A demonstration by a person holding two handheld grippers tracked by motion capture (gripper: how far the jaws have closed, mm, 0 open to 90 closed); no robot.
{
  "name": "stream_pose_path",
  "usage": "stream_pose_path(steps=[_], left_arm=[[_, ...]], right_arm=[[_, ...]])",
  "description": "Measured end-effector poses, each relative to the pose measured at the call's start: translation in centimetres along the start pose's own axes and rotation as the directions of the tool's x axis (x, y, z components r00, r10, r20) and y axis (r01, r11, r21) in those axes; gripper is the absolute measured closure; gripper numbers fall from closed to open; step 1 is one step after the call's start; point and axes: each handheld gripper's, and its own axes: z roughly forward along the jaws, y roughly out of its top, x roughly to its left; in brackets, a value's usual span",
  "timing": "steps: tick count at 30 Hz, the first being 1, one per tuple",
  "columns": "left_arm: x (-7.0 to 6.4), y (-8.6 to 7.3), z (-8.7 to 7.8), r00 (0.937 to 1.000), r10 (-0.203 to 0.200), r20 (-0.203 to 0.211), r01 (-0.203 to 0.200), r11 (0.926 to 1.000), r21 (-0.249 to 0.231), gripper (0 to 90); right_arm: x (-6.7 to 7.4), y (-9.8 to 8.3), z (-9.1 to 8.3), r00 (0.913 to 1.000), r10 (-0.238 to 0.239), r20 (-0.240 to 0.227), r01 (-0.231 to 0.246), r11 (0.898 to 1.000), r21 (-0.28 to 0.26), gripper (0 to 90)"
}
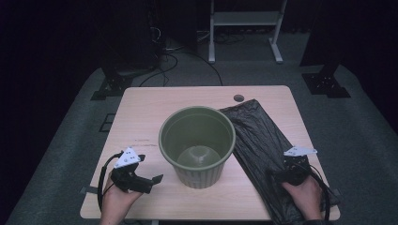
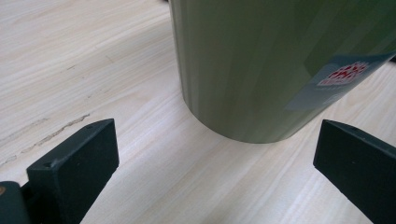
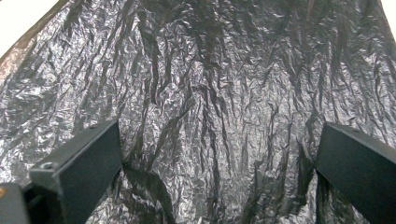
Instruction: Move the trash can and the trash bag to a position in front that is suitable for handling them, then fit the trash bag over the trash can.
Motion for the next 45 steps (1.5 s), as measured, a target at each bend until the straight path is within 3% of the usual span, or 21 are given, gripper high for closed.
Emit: stream_pose_path(steps=[6, 17, 21, 23, 30, 34, 44, 45], left_arm=[[0.5, -1.5, 1.7, 0.9995, 0.025, -0.021, -0.025, 0.9996, 0.016, 0.0], [1.5, -4.1, 4.1, 0.9996, 0.012, -0.025, -0.010, 0.9963, 0.085, 0.0], [1.9, -4.9, 4.7, 0.9999, -0.007, -0.008, 0.008, 0.9938, 0.111, 0.0], [1.9, -5.0, 4.8, 0.9996, 0.019, -0.021, -0.016, 0.9909, 0.134, 0.0], [2.2, -5.4, 5.1, 0.9999, 0.010, -0.014, -0.008, 0.9906, 0.137, 0.0], [1.9, -5.4, 5.3, 0.9989, 0.036, -0.030, -0.032, 0.9880, 0.151, 0.0], [1.9, -5.4, 5.3, 0.9989, 0.036, -0.030, -0.031, 0.9880, 0.151, 0.0], [1.9, -5.4, 5.3, 0.9989, 0.036, -0.030, -0.031, 0.9881, 0.151, 0.0]], right_arm=[[0.0, 0.0, 0.0, 1.0000, 0.001, 0.000, -0.001, 1.000, 0.000, 0.0], [0.0, 0.0, 0.0, 1.0000, 0.000, -0.001, 0.000, 1.000, 0.000, 0.0], [0.0, 0.0, 0.0, 1.0000, 0.000, -0.001, 0.000, 1.000, 0.000, 0.0], [0.0, 0.0, 0.0, 1.0000, 0.000, -0.001, 0.000, 1.000, 0.000, 0.0], [0.0, 0.0, 0.0, 1.0000, 0.000, -0.002, 0.000, 1.000, 0.000, 0.0], [0.0, 0.0, 0.0, 1.0000, -0.001, -0.002, 0.001, 1.000, 0.000, 0.0], [0.1, 0.0, -0.1, 1.0000, -0.004, -0.006, 0.004, 1.000, -0.003, 0.6], [0.2, -0.1, -0.2, 0.9998, -0.013, -0.016, 0.013, 1.000, -0.015, 7.1]])
